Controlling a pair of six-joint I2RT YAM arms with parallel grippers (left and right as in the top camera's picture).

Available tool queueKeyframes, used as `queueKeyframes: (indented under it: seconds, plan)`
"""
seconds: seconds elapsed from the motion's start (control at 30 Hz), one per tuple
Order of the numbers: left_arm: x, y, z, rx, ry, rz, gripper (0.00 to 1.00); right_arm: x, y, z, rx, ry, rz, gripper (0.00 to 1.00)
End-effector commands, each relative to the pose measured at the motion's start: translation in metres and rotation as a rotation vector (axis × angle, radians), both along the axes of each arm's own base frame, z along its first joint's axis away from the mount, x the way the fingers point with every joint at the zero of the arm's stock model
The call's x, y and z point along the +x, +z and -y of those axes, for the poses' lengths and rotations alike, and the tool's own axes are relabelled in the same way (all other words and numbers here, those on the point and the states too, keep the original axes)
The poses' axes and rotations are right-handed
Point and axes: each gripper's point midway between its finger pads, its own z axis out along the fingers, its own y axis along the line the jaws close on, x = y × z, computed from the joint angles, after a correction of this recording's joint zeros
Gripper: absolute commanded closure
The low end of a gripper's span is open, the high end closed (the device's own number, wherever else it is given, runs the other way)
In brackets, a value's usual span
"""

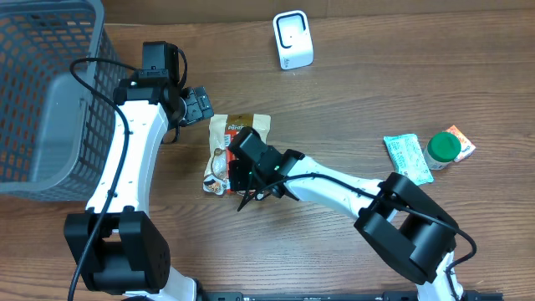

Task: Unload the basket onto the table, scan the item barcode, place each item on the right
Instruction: 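Lift the red stick off the Pantree bag with the right gripper, then carry the red stick up toward the white scanner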

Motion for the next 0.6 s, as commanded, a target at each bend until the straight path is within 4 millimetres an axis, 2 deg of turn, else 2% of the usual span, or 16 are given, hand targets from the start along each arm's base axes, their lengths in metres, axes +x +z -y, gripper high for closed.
queueKeyframes:
  seconds: [0.0, 0.07, 0.17, 0.23, 0.37, 0.57]
  plan:
    - [0.002, 0.004, -0.003, 0.017, -0.001, 0.010, 0.00, 0.017, 0.049, 0.009, 0.063, 0.047, 0.080, 0.97]
    - [0.002, 0.004, -0.003, 0.017, -0.001, 0.010, 0.00, 0.021, 0.069, 0.024, 0.057, 0.109, 0.125, 0.97]
    - [0.002, 0.004, -0.003, 0.017, -0.001, 0.010, 0.00, 0.023, 0.076, 0.046, 0.004, 0.167, 0.161, 0.96]
    - [0.002, 0.004, -0.003, 0.017, -0.001, 0.010, 0.00, 0.021, 0.071, 0.066, -0.057, 0.279, 0.185, 0.96]
    - [0.002, 0.004, -0.003, 0.017, -0.001, 0.010, 0.00, 0.002, 0.054, 0.092, -0.161, 0.530, 0.201, 0.96]
    - [0.002, 0.004, -0.003, 0.017, -0.001, 0.010, 0.00, -0.027, 0.041, 0.118, -0.252, 0.806, 0.188, 0.97]
